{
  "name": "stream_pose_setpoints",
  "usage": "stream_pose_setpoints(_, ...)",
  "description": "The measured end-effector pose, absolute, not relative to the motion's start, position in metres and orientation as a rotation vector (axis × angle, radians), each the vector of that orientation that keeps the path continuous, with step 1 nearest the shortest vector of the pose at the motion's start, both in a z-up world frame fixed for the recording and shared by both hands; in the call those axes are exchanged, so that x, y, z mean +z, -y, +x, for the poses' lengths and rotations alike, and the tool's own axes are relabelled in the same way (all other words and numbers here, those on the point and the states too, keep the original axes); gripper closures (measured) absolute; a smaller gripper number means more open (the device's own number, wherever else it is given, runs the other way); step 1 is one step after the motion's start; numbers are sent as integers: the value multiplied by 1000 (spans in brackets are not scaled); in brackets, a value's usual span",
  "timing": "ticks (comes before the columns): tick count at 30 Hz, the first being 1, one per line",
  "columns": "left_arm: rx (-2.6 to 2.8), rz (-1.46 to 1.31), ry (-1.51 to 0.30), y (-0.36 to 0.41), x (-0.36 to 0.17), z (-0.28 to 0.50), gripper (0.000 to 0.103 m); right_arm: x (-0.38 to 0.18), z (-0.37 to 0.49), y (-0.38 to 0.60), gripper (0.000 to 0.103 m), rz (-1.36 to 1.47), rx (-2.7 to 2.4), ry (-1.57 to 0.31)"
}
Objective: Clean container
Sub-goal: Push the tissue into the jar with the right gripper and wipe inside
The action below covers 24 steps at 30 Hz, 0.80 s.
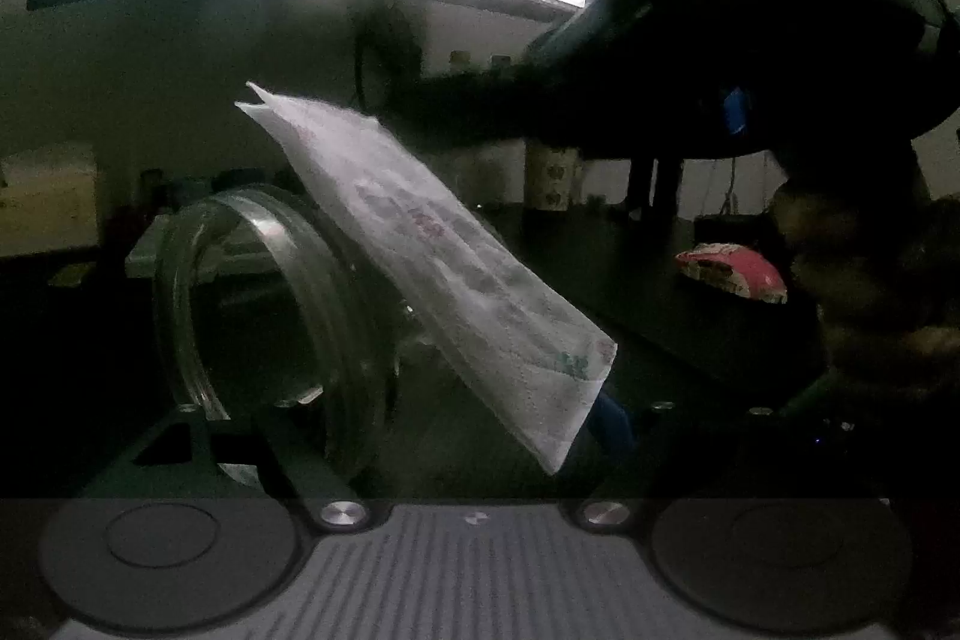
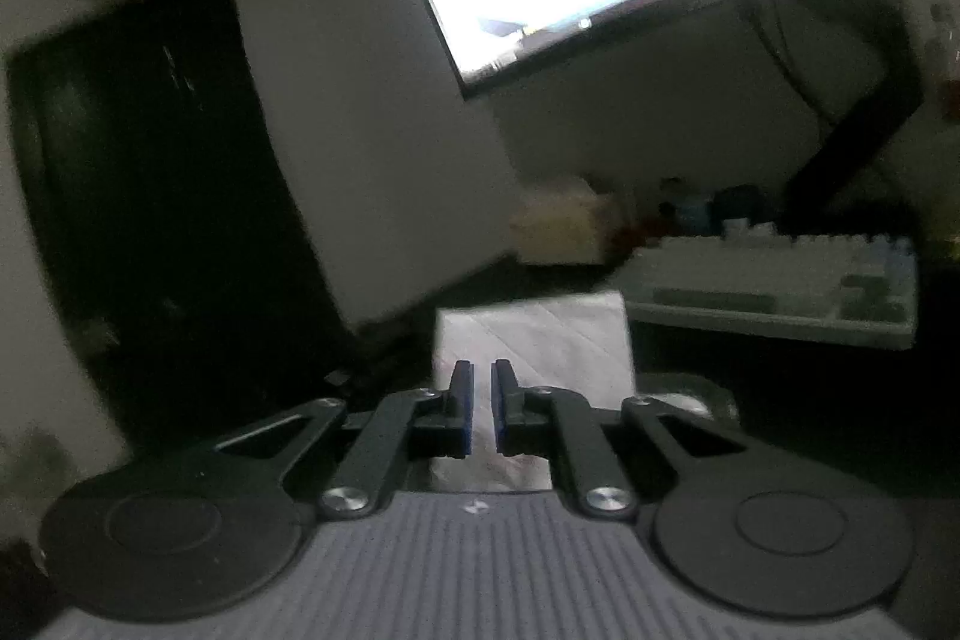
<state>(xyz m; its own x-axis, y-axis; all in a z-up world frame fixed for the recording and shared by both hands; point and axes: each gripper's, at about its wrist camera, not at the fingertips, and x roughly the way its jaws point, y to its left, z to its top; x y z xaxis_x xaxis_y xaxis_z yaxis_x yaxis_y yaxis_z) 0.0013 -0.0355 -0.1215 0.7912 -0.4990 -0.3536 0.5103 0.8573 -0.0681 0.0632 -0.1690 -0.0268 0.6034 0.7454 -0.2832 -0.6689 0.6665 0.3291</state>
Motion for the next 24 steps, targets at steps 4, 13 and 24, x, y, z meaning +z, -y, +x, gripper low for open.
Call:
stream_pose_setpoints(4,-544,31,-377,37,-122,1,27,-37,72,168,94,216,833,-409)
stream_pose_setpoints(13,-544,64,-375,45,-125,-1,17,-41,80,181,94,265,726,-394)
stream_pose_setpoints(24,-571,133,-359,56,-126,-11,1,-41,82,173,94,230,751,-421)
